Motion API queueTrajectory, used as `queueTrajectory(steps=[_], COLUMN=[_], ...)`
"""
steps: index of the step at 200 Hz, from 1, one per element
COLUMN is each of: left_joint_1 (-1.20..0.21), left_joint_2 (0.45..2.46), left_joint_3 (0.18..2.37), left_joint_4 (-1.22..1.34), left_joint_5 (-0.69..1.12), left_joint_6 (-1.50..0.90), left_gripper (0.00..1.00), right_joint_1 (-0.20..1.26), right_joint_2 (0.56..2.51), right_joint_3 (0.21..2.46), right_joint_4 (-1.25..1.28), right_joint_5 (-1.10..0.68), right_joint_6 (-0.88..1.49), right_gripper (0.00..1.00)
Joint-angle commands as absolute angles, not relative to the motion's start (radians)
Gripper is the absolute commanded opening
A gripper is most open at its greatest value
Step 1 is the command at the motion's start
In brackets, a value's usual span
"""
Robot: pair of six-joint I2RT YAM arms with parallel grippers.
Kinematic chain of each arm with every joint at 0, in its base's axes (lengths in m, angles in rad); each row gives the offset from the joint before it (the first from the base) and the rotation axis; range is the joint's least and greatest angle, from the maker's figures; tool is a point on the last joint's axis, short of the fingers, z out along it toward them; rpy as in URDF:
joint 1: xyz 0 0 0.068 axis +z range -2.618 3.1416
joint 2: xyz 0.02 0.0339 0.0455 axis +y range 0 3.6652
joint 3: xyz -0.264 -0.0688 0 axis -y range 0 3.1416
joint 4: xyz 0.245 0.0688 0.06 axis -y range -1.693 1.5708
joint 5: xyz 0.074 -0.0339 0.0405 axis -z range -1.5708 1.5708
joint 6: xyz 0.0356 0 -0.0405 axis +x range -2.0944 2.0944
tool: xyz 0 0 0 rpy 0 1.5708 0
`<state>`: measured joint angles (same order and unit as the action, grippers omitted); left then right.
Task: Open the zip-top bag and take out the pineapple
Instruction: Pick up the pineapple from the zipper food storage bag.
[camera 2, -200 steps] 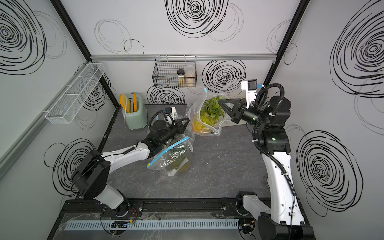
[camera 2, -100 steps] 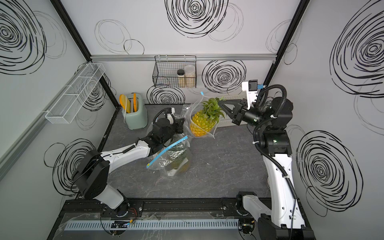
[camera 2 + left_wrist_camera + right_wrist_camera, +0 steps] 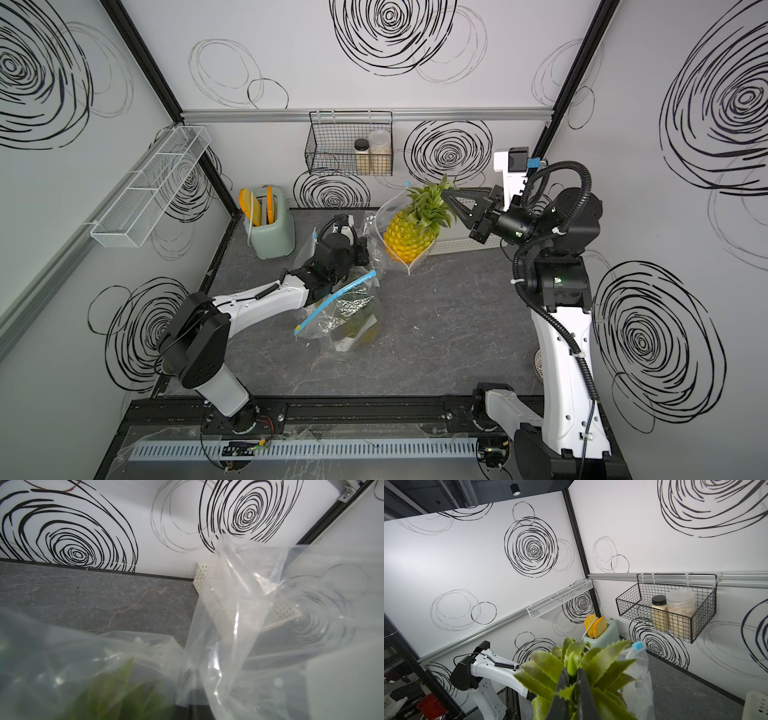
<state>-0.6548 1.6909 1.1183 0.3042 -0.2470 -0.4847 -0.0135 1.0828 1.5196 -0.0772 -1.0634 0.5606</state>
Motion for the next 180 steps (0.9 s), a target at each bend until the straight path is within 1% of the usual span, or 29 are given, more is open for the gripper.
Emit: queueTrajectory(steps=[1, 20, 56, 107, 145, 180], left_joint_1=[-0.685, -0.739, -0.813, -0.816, -0.801, -0.801], left_joint_2=[1.723, 1.714, 1.742, 1.864, 1.881, 1.888], left_joint_3=[1.151, 1.169, 1.198, 1.238, 1.241, 1.258], left_joint_4=[0.196, 0.169, 0.119, 0.075, 0.084, 0.047], left_joint_5=[-0.336, -0.382, -0.437, -0.411, -0.388, -0.404], left_joint_6=[-0.431, -0.367, -0.338, -0.359, -0.379, -0.341], left_gripper=[0.0, 0.0, 0.0, 0.0, 0.0, 0.0], right_joint_1=[-0.02, -0.024, -0.025, -0.034, -0.044, -0.055], right_joint_2=[1.091, 1.109, 1.143, 1.192, 1.2, 1.209], right_joint_3=[1.594, 1.615, 1.638, 1.743, 1.752, 1.756], right_joint_4=[0.028, 0.029, 0.066, 0.059, 0.039, 0.041], right_joint_5=[-1.055, -1.039, -1.029, -1.042, -1.045, -1.037], right_joint_6=[0.592, 0.581, 0.597, 0.604, 0.588, 0.584], right_gripper=[0.0, 0.0, 0.0, 0.0, 0.0, 0.0])
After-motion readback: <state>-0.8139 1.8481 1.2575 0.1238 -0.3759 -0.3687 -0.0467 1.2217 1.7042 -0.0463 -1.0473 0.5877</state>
